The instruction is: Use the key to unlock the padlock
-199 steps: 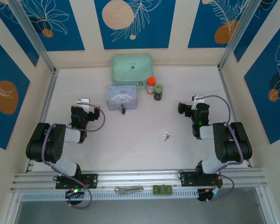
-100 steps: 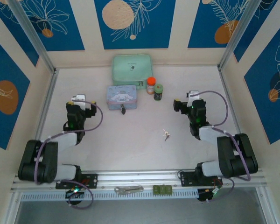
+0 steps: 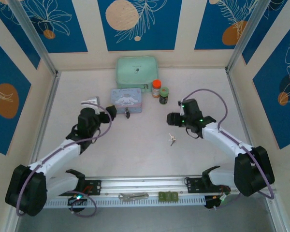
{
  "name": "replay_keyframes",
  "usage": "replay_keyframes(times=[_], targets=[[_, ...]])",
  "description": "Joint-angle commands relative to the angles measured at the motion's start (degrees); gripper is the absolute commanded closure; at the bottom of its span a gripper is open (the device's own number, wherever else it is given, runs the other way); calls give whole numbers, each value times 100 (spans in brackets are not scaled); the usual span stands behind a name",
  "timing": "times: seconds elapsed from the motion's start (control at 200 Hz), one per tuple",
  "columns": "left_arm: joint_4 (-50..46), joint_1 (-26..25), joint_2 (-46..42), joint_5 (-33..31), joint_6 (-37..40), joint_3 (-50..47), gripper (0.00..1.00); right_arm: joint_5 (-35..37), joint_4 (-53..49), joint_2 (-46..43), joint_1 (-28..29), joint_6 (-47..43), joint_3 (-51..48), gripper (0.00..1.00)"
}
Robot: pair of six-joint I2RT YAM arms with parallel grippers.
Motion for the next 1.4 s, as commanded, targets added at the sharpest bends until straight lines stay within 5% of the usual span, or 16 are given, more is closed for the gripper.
replay_keyframes(times=[0.0,0.37,0.8,1.211,1.396], targets=[[-241,-587,1,-230,-851,5,12,-277,-1180,115,380,633,-29,35],[458,-1346,782,-280,-945,396,12,838,-1474,1149,697,822,198,58],[495,-1383,837,-298,-863,447,11,584,-828,1419,715,562,101,63],[744,-1411,1039,6,-1214,473,12,459,-439,1180,838,318,-174,100],[955,-1515,1082,96,-1305,463,12,69,127,568,823,-200,-418,100]])
